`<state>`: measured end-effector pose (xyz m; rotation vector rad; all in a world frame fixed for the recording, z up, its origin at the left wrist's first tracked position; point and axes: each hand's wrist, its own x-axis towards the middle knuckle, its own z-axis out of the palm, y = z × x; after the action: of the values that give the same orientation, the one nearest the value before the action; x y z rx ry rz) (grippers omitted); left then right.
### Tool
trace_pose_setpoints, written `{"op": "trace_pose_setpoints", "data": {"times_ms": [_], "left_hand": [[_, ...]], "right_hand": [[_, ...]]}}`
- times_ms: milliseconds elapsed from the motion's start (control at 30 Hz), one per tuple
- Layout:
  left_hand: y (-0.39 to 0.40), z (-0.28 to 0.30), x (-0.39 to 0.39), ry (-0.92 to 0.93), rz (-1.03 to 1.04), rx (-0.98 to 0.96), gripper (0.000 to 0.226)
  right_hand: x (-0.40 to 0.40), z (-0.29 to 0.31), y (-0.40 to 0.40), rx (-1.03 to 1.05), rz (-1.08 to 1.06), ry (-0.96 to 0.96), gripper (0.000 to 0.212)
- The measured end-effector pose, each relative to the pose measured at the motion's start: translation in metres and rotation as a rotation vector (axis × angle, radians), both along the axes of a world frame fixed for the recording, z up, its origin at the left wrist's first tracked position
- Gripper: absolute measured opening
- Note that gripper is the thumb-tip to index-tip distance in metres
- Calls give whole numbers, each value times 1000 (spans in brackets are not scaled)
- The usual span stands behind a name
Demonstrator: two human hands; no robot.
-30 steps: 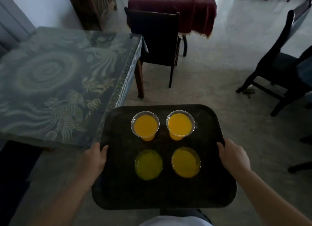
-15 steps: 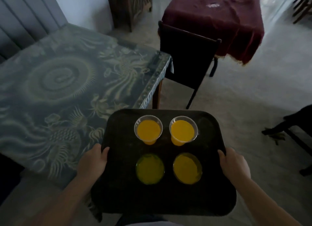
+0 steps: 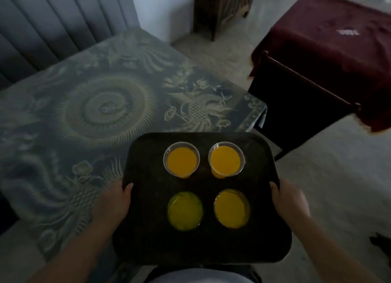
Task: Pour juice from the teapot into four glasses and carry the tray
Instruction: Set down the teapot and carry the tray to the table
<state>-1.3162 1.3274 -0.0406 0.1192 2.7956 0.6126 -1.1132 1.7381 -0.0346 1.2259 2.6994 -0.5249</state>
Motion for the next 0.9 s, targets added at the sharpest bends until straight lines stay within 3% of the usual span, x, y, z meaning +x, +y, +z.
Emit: {"op": "trace_pose_setpoints", "data": {"times_ms": [200, 567, 900], "left_hand": [[4, -10, -27, -18, 277, 16, 28], [19, -23, -43, -17, 639, -40, 39], [27, -34, -47, 23, 821, -90, 40]], "right_hand": [[-120, -12, 34, -21, 178, -1, 31], [-313, -31, 56, 0, 609, 19, 34], [-395, -51, 39, 24, 819, 34, 37]]}}
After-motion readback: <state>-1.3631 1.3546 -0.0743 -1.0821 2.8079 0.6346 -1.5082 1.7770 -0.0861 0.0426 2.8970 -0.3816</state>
